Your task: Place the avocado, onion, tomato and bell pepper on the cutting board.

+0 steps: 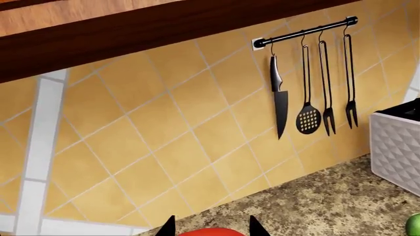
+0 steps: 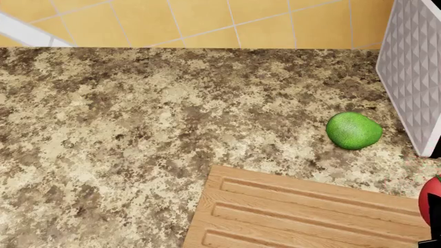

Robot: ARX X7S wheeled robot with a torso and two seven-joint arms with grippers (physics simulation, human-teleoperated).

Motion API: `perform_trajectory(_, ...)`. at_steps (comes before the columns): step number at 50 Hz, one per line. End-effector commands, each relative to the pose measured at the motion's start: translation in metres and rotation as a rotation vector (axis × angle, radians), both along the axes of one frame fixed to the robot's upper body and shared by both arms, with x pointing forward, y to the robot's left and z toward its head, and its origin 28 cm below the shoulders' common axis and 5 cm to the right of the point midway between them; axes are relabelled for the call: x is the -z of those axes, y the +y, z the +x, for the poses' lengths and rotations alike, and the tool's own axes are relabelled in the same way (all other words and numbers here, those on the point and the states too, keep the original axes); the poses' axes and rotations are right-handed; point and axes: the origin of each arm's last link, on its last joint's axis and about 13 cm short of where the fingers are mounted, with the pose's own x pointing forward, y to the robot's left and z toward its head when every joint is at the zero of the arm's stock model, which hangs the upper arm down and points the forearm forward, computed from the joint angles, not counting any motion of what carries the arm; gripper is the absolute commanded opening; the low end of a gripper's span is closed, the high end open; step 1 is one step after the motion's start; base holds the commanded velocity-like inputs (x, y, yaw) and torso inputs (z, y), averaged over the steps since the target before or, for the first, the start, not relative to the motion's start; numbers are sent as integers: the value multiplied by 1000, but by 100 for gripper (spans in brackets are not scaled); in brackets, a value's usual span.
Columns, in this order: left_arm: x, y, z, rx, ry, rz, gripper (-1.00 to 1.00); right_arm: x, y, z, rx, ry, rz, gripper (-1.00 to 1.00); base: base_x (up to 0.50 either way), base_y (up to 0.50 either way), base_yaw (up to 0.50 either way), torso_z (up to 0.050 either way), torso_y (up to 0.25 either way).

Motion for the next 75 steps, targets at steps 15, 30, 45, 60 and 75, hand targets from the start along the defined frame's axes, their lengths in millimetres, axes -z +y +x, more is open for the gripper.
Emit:
perform_trajectory(15,3,1,2,-12,6,-11,-100,21,-5,19,40,-1,20,-100,0,0,0,0,1)
perform_trajectory(30,4,2,1,-15,4,-11,-100,28,-3,24,37,20,18,-100,0,0,0,0,0)
perform_trajectory(45,4,3,1,-19,-1,-12,-100,23,-4,21,38,12,5,100,0,0,0,1,1)
perform_trajectory(60,3,4,-1,-17,-7,-12,-100,-23,5,-1,4,-116,-53,100,0,0,0,0,0)
perform_trajectory(75,4,3,-1,-10,-1,-12,-100,-69,27,-5,-72,-245,-126,100,0,0,0,0,1)
